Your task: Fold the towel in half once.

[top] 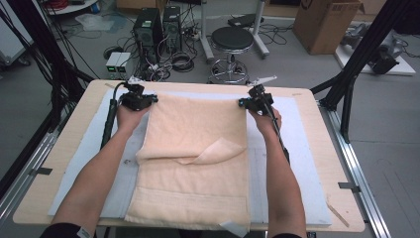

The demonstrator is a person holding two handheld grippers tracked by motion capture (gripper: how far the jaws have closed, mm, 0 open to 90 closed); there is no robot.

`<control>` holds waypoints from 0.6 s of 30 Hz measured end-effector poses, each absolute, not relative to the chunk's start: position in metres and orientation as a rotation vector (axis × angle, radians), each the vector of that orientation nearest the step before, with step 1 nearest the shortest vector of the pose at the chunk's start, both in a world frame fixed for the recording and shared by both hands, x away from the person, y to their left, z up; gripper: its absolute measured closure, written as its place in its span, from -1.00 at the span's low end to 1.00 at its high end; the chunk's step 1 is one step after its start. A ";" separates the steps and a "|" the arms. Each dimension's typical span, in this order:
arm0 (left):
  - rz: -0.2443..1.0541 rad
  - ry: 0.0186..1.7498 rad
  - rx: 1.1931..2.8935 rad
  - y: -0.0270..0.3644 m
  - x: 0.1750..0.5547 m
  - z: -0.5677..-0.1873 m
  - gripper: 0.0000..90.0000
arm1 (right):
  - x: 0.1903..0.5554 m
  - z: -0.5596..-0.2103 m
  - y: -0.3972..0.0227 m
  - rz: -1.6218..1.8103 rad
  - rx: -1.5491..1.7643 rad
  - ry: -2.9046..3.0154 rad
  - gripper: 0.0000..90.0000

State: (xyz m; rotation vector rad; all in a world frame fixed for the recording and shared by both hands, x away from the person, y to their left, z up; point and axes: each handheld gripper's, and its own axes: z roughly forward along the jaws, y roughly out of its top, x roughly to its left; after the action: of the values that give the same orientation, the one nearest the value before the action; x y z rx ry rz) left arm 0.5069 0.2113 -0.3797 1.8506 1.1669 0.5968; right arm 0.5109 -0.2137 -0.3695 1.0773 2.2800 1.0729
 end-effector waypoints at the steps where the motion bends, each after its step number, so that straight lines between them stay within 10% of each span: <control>1: 0.589 1.155 1.852 0.212 0.508 -0.380 0.65 | 0.513 -0.368 -0.213 1.071 1.071 2.262 0.59; 18: 0.429 0.991 1.858 0.231 0.436 -0.399 0.17 | 0.457 -0.391 -0.208 1.223 1.027 2.356 0.17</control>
State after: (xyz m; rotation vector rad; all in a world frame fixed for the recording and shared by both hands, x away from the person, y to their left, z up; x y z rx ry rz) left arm 0.4356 0.2306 -0.3986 1.8581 0.9908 0.4286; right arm 0.4567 -0.2081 -0.3909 1.0271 2.3555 1.2227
